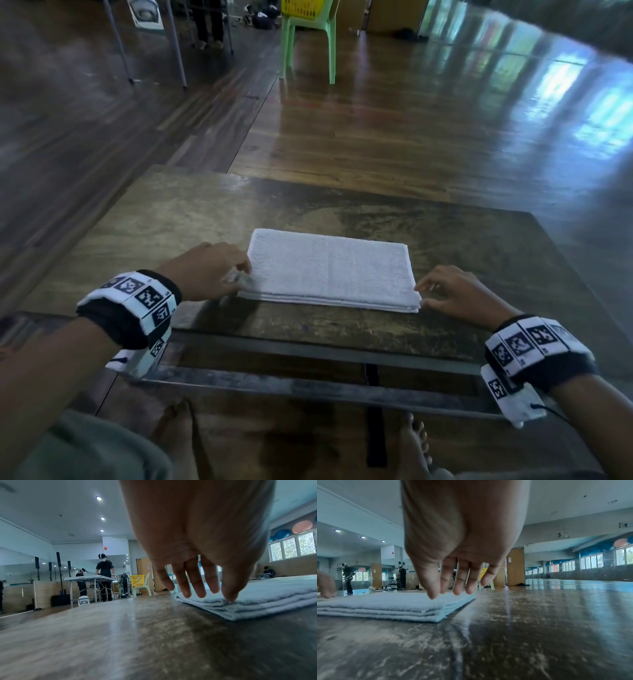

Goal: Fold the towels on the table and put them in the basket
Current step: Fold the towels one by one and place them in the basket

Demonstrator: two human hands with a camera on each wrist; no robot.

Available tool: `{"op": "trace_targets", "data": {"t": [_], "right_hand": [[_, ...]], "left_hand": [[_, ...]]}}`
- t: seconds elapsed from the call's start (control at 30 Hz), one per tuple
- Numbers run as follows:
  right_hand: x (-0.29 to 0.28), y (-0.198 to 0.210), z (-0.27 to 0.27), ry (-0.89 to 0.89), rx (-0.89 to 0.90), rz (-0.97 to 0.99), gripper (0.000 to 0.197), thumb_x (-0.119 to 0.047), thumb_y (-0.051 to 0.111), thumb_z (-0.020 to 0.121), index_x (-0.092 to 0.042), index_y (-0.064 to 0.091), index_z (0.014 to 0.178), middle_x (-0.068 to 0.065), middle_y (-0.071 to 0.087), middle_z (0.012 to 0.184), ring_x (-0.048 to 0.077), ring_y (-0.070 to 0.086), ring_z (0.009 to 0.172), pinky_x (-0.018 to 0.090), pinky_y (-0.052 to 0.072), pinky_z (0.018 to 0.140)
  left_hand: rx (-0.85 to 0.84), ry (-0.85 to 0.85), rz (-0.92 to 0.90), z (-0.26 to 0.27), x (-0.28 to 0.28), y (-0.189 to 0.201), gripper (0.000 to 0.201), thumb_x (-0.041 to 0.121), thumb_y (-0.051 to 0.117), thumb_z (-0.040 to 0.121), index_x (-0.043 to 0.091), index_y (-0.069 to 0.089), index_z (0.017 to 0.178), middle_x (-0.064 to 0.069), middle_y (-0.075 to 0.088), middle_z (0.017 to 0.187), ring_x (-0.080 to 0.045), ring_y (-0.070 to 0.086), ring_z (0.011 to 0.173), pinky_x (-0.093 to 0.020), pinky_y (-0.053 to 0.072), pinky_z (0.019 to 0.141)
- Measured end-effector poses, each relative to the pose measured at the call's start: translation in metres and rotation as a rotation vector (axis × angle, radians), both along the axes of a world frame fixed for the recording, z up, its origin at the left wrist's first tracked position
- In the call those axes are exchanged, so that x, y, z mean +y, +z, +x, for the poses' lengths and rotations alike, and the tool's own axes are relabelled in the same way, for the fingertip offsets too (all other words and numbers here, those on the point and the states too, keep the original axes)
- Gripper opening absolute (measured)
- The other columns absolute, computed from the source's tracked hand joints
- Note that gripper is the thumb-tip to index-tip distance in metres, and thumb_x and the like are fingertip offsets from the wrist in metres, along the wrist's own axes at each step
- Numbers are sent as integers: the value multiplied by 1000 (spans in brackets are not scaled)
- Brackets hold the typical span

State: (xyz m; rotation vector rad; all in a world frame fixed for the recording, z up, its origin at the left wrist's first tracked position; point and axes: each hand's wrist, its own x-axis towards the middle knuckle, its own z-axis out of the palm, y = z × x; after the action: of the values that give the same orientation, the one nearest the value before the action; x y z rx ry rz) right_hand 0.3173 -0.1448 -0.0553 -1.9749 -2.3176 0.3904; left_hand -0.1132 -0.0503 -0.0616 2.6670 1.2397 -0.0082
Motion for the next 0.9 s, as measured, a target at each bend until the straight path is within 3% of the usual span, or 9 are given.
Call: {"op": "trace_targets", "data": {"t": [0.17,0.33,0.5,0.6,0.67,0.8,0.9], "right_hand": [[1,-4,-12,108,44,-55,14,-28,70,79,-30,68,93,-14,61,91,4,56,88,29,48,86],[4,-7,-18,79,81,-35,13,-10,68,81,-16,71,92,-2,65,91,8,60,81,26,53,80],[6,-13,-16,58,89,0,16,-2,63,82,-11,73,91,5,68,93,11,60,81,26,52,79],[6,-12,-16,48,85,9,18,0,61,82,-9,73,92,3,67,92,8,57,79,17,47,76],[5,-10,-17,51,92,21,18,0,61,81,-10,73,90,2,65,88,6,55,77,11,43,72],[5,-2,-16,53,45,-107,19,-5,61,82,-17,74,90,-8,59,85,3,55,77,12,43,73],[12,7,-17,42,-47,-182,24,-11,57,82,-26,75,86,-9,59,84,3,54,77,20,44,74]], "left_hand": [[-61,-1,-52,2,-5,-3,12,30,68,82,25,68,92,9,65,93,-8,57,84,-26,47,77],[-121,8,-80,1,-7,-6,10,25,70,80,23,71,90,8,67,92,-9,60,87,-34,49,82],[-213,15,-117,-1,-5,-9,6,16,70,81,20,72,85,8,69,87,-6,62,83,-31,51,82],[-185,21,-101,2,-6,-9,6,17,66,84,18,70,88,6,68,89,-10,62,84,-31,51,81],[-154,35,-94,1,-5,-10,6,18,62,87,16,68,89,5,65,89,-12,60,84,-33,50,80],[-152,42,-149,-4,-11,-9,5,22,62,87,20,66,90,9,63,91,-7,57,85,-29,49,82],[-147,30,-139,-3,-20,-5,8,26,61,86,20,66,88,8,64,88,-5,56,81,-23,47,77]]}}
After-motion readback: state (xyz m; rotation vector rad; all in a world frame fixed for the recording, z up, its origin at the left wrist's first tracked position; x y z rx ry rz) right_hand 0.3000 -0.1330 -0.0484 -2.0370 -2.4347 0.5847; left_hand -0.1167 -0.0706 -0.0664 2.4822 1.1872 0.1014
